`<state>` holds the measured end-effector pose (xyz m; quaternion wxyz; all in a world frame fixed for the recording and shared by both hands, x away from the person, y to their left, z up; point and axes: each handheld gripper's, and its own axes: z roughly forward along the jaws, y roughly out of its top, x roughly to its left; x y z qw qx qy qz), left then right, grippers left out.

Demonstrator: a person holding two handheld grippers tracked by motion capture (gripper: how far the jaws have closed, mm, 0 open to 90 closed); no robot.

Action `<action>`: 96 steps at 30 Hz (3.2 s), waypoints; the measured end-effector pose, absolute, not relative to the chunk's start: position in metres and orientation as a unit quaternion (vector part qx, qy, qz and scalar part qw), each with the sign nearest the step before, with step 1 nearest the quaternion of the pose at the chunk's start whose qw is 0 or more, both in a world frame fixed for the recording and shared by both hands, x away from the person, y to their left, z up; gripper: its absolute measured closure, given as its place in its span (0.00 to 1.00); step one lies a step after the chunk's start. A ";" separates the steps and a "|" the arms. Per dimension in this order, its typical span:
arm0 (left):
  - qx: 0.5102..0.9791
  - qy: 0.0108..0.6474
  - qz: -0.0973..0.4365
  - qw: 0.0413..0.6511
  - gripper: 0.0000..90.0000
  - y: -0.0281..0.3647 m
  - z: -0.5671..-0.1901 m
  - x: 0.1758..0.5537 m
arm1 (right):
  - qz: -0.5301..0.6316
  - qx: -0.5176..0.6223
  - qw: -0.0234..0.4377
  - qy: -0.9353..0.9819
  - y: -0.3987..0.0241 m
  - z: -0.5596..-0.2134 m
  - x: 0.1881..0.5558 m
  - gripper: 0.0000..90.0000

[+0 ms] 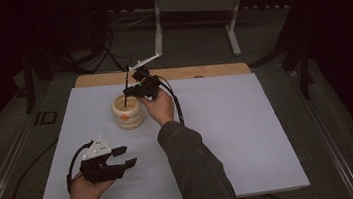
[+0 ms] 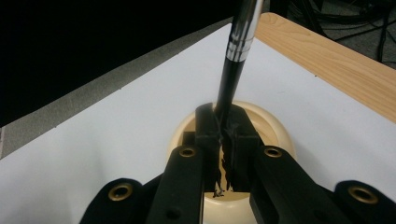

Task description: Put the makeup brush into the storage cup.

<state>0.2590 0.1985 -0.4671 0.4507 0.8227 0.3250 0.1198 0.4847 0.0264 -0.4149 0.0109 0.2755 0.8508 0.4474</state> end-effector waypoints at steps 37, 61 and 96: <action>0.824 0.327 0.117 0.447 0.48 0.197 -0.469 0.261 | 0.436 0.282 0.005 0.855 0.028 -0.436 0.484 0.95; 0.825 0.327 0.115 0.447 0.48 0.197 -0.470 0.262 | 0.427 0.284 0.011 0.858 0.026 -0.441 0.484 0.94; 0.826 0.326 0.116 0.446 0.48 0.196 -0.470 0.261 | 0.428 0.301 0.017 0.852 0.013 -0.445 0.480 0.83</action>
